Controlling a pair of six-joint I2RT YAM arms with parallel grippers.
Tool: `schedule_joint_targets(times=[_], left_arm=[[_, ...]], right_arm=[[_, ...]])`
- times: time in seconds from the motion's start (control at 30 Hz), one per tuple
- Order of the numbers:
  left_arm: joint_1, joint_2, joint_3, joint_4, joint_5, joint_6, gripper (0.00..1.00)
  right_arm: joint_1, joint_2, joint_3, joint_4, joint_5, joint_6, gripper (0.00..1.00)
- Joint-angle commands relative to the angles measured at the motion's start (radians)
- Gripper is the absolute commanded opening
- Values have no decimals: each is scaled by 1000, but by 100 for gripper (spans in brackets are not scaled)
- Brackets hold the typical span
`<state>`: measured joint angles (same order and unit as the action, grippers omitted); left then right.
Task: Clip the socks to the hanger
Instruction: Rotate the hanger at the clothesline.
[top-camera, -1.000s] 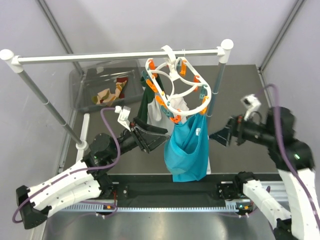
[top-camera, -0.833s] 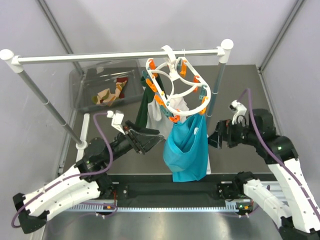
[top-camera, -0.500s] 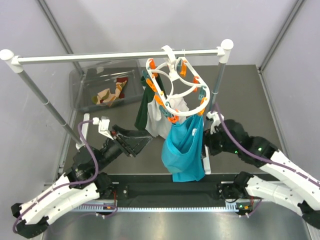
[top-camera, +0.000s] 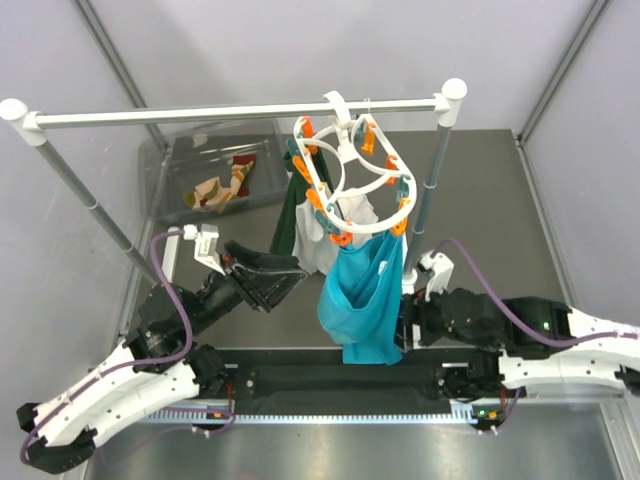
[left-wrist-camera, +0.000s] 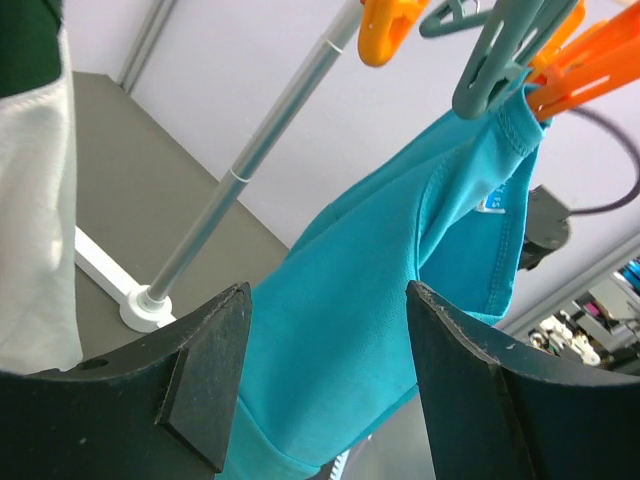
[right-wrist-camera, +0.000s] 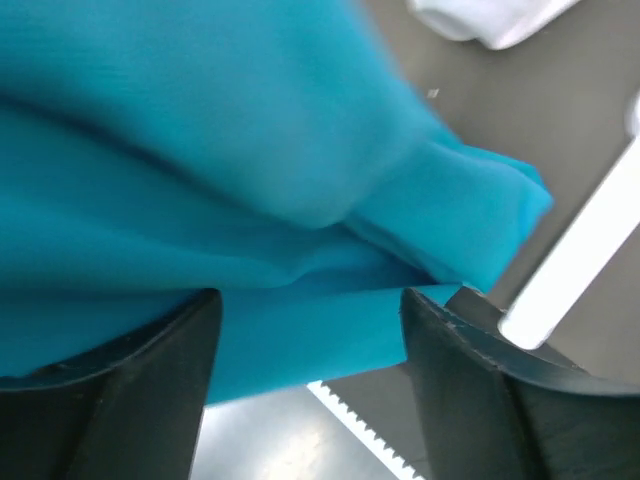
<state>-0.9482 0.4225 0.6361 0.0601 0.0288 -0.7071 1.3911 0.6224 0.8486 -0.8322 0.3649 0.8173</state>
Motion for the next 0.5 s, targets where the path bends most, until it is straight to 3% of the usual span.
schedule_joint_targets(times=[0.0, 0.1, 0.2, 0.47], left_arm=[[-3, 7, 4, 75, 63, 14, 68], [-3, -28, -4, 58, 83, 6, 68], [-3, -83, 16, -12, 79, 3, 69], [-3, -142, 123, -325, -3, -61, 77]], right_arm=[[132, 104, 104, -25, 186, 47, 75], [184, 229, 159, 1, 209, 1, 80], [186, 350, 170, 160, 187, -67, 80], [180, 438, 116, 542, 200, -180, 74]])
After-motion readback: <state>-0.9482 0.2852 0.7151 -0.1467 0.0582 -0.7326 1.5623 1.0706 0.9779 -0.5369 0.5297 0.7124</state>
